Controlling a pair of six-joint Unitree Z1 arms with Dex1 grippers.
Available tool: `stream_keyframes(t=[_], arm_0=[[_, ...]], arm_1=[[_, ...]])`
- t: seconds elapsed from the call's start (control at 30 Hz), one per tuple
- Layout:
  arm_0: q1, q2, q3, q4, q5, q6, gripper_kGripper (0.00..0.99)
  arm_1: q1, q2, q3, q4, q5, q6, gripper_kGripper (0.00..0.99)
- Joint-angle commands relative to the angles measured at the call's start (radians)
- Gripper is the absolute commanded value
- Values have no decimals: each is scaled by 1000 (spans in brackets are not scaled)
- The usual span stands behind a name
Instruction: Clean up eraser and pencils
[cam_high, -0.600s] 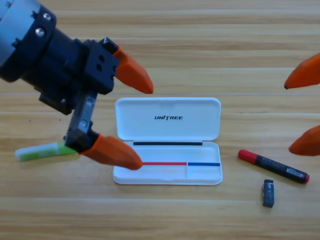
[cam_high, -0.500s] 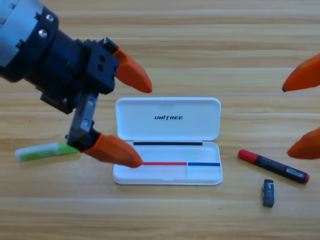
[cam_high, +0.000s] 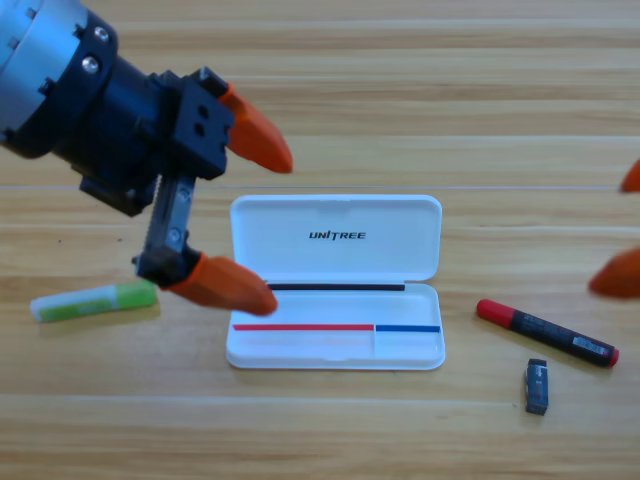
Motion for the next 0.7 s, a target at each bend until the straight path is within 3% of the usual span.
stream_keyframes(t=[0.03,0.17,0.33,0.43,0.53,0.7], arm_0=[[33,-11,14,-4,132,13,969],[101,-31,34,-4,270,53,969],[174,-25,79,-2,414,116,973],[268,-17,106,-4,420,179,989],[355,-16,142,-5,415,265,990],[446,-6,192,-8,392,368,990]], arm_1=[[21,7,20,0,-182,173,989],[20,58,14,14,-262,361,989],[0,177,-46,106,-257,519,983],[0,232,-35,111,-248,582,982],[0,300,-41,115,-168,647,980],[0,406,-55,129,-190,776,982]])
